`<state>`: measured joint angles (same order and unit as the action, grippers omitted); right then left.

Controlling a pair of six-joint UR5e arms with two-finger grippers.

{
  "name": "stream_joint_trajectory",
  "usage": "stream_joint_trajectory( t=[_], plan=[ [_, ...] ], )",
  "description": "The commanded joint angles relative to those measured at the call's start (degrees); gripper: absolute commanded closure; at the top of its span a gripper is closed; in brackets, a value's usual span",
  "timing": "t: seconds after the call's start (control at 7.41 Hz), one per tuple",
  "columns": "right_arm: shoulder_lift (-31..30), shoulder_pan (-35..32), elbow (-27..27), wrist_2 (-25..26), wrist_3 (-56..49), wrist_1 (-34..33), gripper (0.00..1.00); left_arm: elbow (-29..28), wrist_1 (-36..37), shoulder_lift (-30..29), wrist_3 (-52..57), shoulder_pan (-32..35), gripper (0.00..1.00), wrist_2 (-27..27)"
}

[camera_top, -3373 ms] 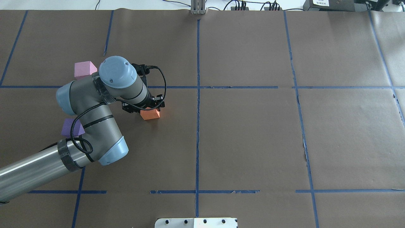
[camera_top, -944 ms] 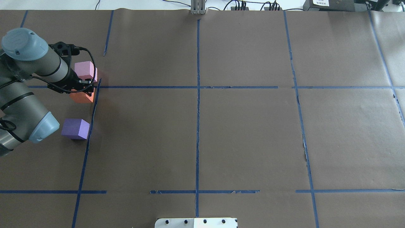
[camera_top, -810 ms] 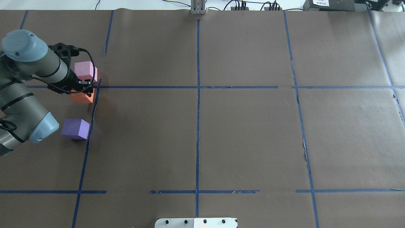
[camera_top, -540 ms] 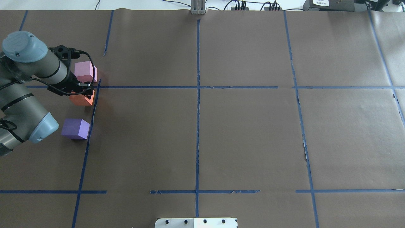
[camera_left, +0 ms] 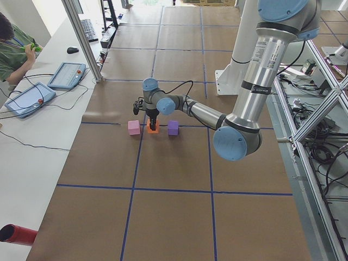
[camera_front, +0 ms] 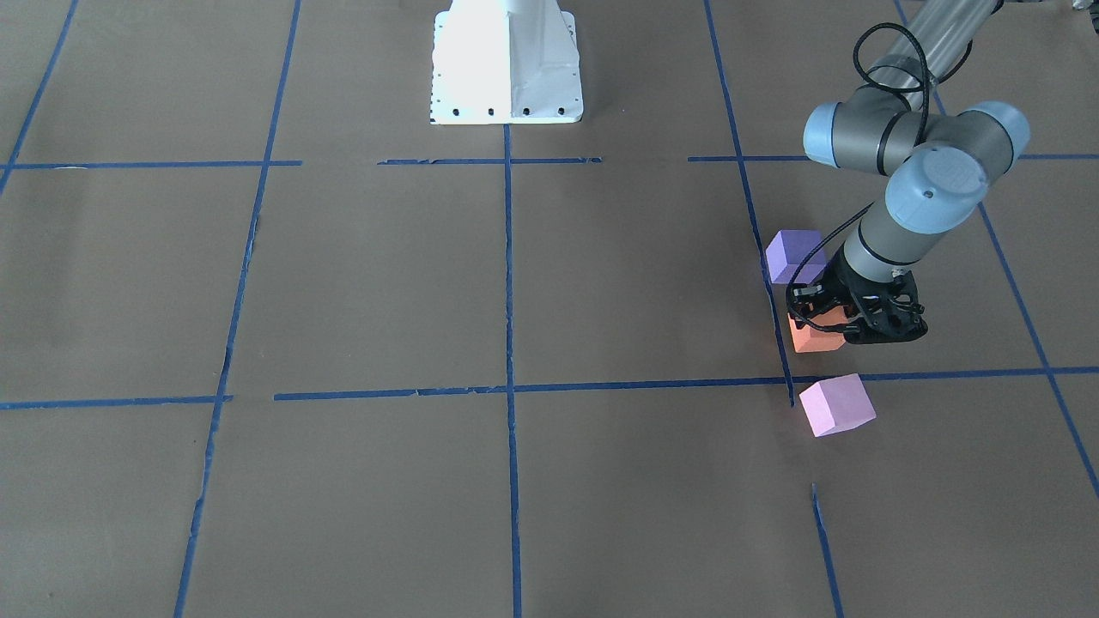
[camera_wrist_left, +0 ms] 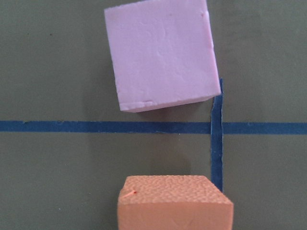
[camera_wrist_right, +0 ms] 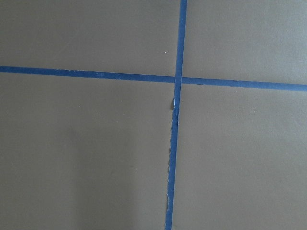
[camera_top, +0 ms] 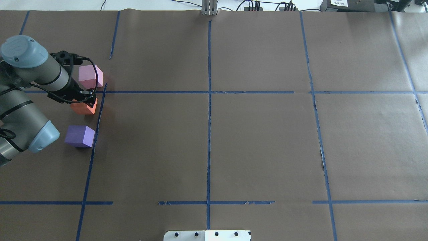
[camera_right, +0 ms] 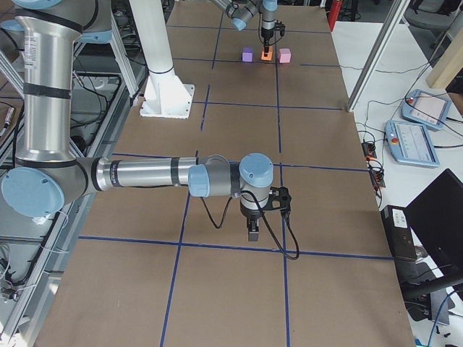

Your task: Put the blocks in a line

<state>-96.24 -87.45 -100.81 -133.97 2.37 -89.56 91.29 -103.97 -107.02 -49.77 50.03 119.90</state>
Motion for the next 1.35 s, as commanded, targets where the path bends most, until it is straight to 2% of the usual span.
stream_joint_trajectory(
  t=[0.0, 0.27, 0.67, 0.94, 1.21],
  plan=[
    [0.0, 0.0, 0.0, 0.0, 0.0, 0.0, 0.00, -0.1, 0.1, 0.1, 0.0, 0.2, 0.35, 2.8],
    [0.0, 0.0, 0.0, 0.0, 0.0, 0.0, 0.00, -0.1, 0.0, 0.1, 0.0, 0.2, 0.00, 2.8],
    [0.0, 0.0, 0.0, 0.0, 0.0, 0.0, 0.00, 0.0, -0.1, 0.0, 0.0, 0.3, 0.00, 2.6],
    [0.0, 0.0, 0.0, 0.0, 0.0, 0.0, 0.00, 2.5, 0.1, 0.0, 0.2, 4.4, 0.00, 2.5],
    [0.0, 0.0, 0.0, 0.0, 0.0, 0.0, 0.00, 4.4, 3.1, -0.4, 7.9, 10.0, 0.00, 2.7]
  ],
)
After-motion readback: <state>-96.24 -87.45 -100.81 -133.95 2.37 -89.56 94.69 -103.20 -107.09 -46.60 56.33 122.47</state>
